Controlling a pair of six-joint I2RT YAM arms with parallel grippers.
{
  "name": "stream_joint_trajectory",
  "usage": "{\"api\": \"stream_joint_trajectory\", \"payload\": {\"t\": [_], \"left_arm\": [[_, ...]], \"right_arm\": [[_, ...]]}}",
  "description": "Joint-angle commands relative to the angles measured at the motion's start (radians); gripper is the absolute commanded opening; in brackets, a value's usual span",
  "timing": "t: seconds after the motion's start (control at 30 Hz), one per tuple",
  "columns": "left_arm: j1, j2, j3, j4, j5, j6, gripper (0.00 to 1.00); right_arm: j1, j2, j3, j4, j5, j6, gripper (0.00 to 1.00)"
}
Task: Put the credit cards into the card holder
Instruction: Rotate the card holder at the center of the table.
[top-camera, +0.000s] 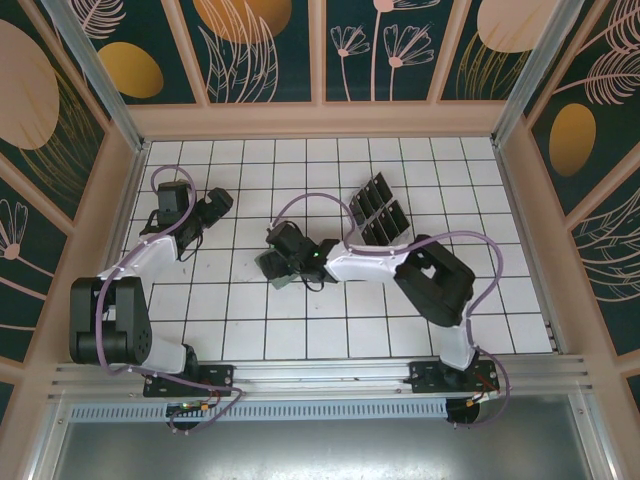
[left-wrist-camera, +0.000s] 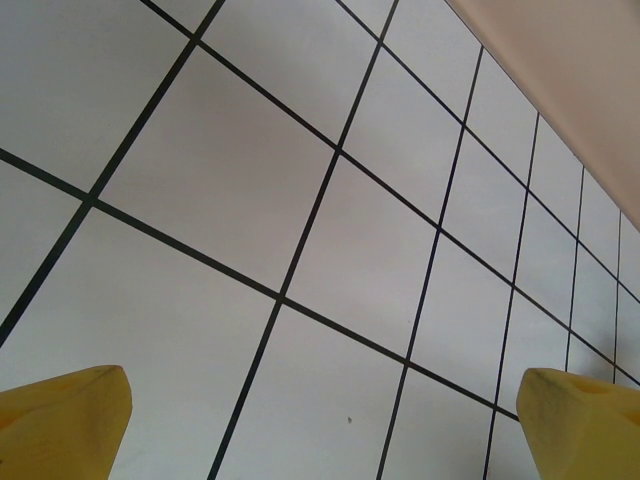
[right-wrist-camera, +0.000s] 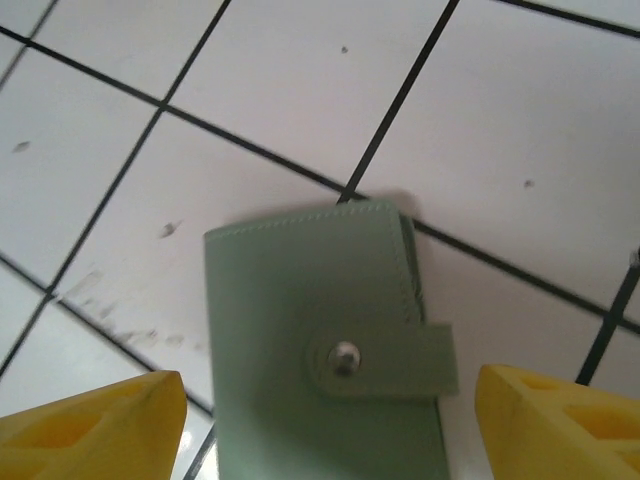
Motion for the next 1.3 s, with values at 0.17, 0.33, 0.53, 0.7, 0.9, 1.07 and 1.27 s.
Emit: {"api": "stream_joint_trajectory", "payload": {"t": [0.17,0.33,0.53,0.7,0.9,1.07,1.27], "left_arm": [[0.002,0.013,-0.004,0.033,0.012,-0.015,0.98],[0.002,0.019,-0.006,0.035,0.018,-0.014,0.98],[0.001,0.023,-0.004,0.032,0.023,-0.005,0.99],[-0.007,0.025,-0.001,0.029,0.024,-0.004,0.99],[-0.041,0.022,0.011,0.013,0.024,0.006,0.98],[-0.077,-0.004,0.001,0.006,0.023,0.003,0.99],[-0.115,-0.083,-0.067,0.009,0.005,-0.023,0.98]], "right_arm": [[0.016,0.144,0.120,-0.051,0.110,-0.034,0.76],[0.000,0.147,0.085,-0.069,0.185,0.041,0.75],[-0.037,0.096,-0.020,-0.050,0.211,0.173,0.72],[-0.051,0.050,-0.069,-0.021,0.191,0.236,0.72],[-0.071,-0.077,-0.116,0.041,0.137,0.254,0.83],[-0.101,-0.176,-0.131,0.062,0.056,0.244,0.99],[-0.120,-0.274,-0.212,0.131,-0.063,0.184,0.99]]}}
